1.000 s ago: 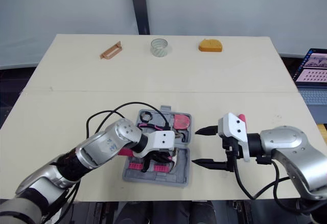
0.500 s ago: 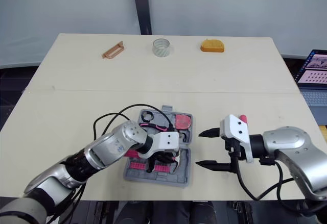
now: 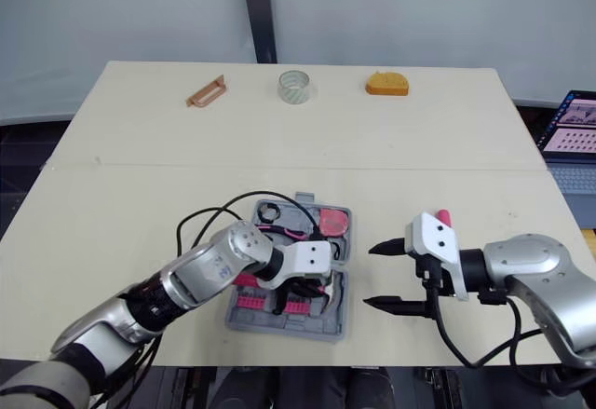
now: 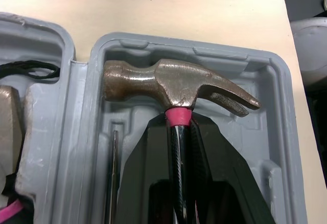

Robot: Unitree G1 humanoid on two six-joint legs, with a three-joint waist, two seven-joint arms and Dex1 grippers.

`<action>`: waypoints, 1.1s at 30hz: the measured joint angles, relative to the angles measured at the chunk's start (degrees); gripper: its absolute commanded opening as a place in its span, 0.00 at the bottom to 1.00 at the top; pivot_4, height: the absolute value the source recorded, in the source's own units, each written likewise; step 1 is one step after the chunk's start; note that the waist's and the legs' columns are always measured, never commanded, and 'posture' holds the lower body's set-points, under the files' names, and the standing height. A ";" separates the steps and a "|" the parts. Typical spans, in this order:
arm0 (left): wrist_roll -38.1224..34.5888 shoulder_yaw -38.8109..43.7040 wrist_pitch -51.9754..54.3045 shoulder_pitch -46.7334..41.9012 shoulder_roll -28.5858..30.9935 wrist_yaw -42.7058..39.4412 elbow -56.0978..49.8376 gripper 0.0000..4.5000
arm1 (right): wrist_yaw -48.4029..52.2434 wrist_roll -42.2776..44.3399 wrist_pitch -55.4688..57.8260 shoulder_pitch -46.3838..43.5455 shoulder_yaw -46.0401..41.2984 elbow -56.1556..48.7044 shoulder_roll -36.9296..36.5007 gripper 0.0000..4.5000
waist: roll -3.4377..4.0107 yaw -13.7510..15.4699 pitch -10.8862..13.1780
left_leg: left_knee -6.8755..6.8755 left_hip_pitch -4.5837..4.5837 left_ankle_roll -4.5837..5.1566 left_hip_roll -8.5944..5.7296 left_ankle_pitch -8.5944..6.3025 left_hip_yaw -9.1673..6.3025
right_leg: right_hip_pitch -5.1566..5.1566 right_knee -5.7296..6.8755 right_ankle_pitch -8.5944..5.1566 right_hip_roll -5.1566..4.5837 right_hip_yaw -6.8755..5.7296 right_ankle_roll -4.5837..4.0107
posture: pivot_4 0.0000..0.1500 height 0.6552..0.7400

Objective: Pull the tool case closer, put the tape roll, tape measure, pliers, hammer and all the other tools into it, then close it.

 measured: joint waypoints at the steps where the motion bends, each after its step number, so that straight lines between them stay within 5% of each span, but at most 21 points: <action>1: 0.03 -0.01 -0.19 0.00 -0.02 -0.05 0.09 0.00 | -0.05 0.01 0.02 0.00 0.00 -0.01 0.00 1.00 | 0.00 0.00 0.00 | 0.00 0.00 0.00 0.00 0.00 0.00 | 0.00 0.00 0.00 0.00 0.00 0.00 | 1.00 1.00; 14: 0.70 -0.45 -1.49 0.00 -0.43 -0.24 0.33 0.00 | -0.94 0.78 0.31 -0.07 -0.01 -0.10 0.00 1.00 | 0.00 0.03 0.00 | 0.01 0.00 0.00 0.00 0.00 0.00 | 0.00 0.00 0.00 0.00 0.00 0.00 | 1.00 1.00; 15: 0.74 -0.48 -1.53 0.00 -0.45 -0.25 0.36 0.23 | -0.95 0.84 0.32 -0.07 -0.01 -0.10 0.00 1.00 | 0.00 0.03 0.00 | 0.01 0.00 0.00 0.00 0.00 0.00 | 0.00 0.00 0.00 0.00 0.00 0.00 | 1.00 1.00; 18: 0.72 -0.50 -1.78 -0.08 -0.86 -0.75 0.31 0.50 | -1.00 1.09 0.38 -0.10 -0.03 -0.11 0.00 1.00 | 0.00 0.07 0.00 | 0.02 0.00 0.00 0.00 0.00 0.00 | 0.02 0.00 0.00 0.00 0.00 0.00 | 1.00 1.00; 33: -2.63 4.13 2.05 -0.85 -2.25 -1.25 -0.79 0.50 | -0.94 2.03 1.19 -0.18 -0.44 -0.11 0.00 1.00 | 0.00 0.06 0.00 | 0.04 -0.01 0.01 0.00 0.00 -0.01 | 0.01 0.02 0.01 0.00 0.00 0.00 | 1.00 1.00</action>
